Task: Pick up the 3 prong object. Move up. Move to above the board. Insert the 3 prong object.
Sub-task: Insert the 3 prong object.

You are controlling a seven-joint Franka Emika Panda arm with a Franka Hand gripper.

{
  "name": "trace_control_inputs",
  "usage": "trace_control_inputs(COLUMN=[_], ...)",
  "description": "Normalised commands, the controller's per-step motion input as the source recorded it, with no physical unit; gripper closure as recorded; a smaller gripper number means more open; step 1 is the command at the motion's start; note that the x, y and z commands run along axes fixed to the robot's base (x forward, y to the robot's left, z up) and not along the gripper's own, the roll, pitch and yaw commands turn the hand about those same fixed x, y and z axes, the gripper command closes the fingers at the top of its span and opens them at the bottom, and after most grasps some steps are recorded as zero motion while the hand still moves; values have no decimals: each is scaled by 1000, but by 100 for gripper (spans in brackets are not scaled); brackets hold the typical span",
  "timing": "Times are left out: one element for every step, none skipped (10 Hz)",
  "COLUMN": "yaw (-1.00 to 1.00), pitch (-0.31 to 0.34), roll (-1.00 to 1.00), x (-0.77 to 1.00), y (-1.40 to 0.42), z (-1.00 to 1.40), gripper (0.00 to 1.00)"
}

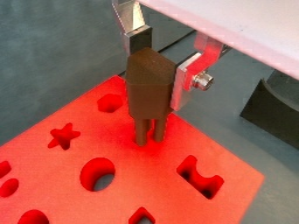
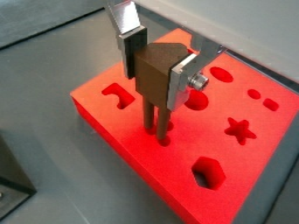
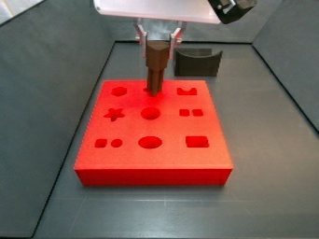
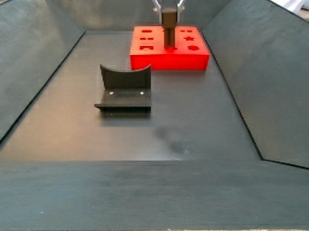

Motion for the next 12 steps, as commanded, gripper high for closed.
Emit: trace_control_inputs(yaw=[89,160,83,37,89,86,114,120,60,9,0,0], pitch=[-59,-16,0,0,-50,-66,-73,-71,-77,-54,0,-74], roll=[81,91,224,187,141,120,71,0,0,-6,13,74], x=[0,17,-166,-360,-86,-120,0,223,260,220,0,-37], y=[0,86,166,97,-9,0,-74,-151,-77,0,0,0], z=[-646,-649,-591,-574,-789,-834,-843,-746,-640,-400,-49,-431], gripper=[100,100,100,100,100,100,100,100,100,100,100,100])
